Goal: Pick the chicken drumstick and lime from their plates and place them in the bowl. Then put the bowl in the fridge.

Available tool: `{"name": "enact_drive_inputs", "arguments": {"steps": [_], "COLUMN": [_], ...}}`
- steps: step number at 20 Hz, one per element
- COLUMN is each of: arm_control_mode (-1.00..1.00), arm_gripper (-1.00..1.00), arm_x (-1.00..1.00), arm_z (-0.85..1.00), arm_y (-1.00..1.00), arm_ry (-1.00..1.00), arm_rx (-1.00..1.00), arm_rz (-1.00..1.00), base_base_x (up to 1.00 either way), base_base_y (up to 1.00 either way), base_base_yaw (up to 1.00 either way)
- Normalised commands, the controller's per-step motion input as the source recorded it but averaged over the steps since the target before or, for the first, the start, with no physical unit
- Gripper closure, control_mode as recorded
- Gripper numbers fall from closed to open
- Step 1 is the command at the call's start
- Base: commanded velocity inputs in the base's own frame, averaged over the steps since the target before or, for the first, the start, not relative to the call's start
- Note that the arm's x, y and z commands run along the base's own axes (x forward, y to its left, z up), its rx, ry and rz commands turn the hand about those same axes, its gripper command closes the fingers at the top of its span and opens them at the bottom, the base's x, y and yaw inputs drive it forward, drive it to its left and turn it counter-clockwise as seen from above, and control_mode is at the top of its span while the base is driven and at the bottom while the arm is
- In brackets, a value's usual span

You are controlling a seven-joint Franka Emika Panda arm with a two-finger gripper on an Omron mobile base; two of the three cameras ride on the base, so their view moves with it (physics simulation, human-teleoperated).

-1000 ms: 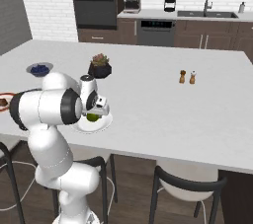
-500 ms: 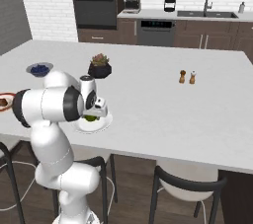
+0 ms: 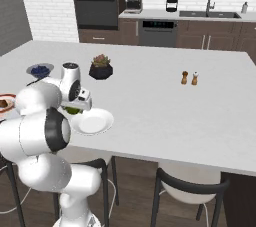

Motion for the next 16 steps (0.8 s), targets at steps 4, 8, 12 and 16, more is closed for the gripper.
{"name": "enact_drive_inputs", "arguments": {"steps": [4, 8, 12, 16], "arm_control_mode": [-1.00, -1.00, -1.00, -1.00], "arm_gripper": [1.00, 1.00, 1.00, 1.00], "arm_x": [-0.08, 0.00, 0.00, -0.03], "arm_z": [0.96, 0.77, 0.36, 0.12], "arm_y": [0.78, 0.92, 0.83, 0.78], "arm_ry": [0.00, 0.04, 0.01, 0.12], "arm_rx": [0.15, 0.04, 0.11, 0.07], "arm_rz": [0.07, 0.03, 0.00, 0.03], "base_base_x": [0.00, 0.00, 0.00, 0.00], "base_base_y": [0.00, 0.00, 0.00, 0.00], "base_base_yaw": [0.00, 0.00, 0.00, 0.00]}}
